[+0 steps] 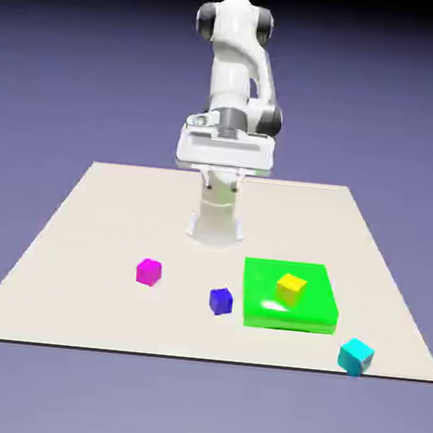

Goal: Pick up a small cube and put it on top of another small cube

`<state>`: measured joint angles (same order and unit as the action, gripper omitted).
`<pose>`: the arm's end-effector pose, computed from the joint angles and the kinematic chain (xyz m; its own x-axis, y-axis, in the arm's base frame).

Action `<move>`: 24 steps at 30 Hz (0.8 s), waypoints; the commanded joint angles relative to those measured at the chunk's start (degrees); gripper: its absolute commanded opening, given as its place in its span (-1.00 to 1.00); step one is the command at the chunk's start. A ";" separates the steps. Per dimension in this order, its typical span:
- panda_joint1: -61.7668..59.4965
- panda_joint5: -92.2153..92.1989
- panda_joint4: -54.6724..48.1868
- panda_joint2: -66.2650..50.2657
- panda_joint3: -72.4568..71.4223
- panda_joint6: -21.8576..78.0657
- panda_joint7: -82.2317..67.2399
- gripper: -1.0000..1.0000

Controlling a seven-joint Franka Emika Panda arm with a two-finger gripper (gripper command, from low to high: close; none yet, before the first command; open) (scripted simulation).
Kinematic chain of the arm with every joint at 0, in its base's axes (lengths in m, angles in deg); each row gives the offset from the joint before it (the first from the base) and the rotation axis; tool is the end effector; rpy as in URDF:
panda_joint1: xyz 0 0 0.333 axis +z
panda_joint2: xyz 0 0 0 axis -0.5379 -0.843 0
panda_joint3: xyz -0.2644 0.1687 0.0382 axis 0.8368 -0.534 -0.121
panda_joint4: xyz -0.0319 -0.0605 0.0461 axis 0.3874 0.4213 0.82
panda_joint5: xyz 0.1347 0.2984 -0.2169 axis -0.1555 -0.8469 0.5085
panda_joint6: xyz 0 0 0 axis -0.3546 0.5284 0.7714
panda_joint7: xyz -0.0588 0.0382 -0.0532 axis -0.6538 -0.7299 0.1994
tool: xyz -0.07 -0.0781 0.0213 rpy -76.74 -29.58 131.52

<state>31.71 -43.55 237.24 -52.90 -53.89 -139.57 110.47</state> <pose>0.3892 -0.0171 0.4305 0.5256 -0.6940 0.4920 -0.5229 -0.7197 -0.4567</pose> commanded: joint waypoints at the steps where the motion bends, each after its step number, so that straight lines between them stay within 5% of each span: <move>1: -1.26 0.48 1.11 -2.08 1.50 -0.29 -0.26 0.00; 12: -15.10 5.70 13.27 -24.81 17.93 -3.51 -3.06 0.00; 24: -28.84 15.42 7.49 -47.30 5.93 -20.29 5.23 0.00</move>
<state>2.87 -28.13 244.73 -100.19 -47.96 -159.86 115.70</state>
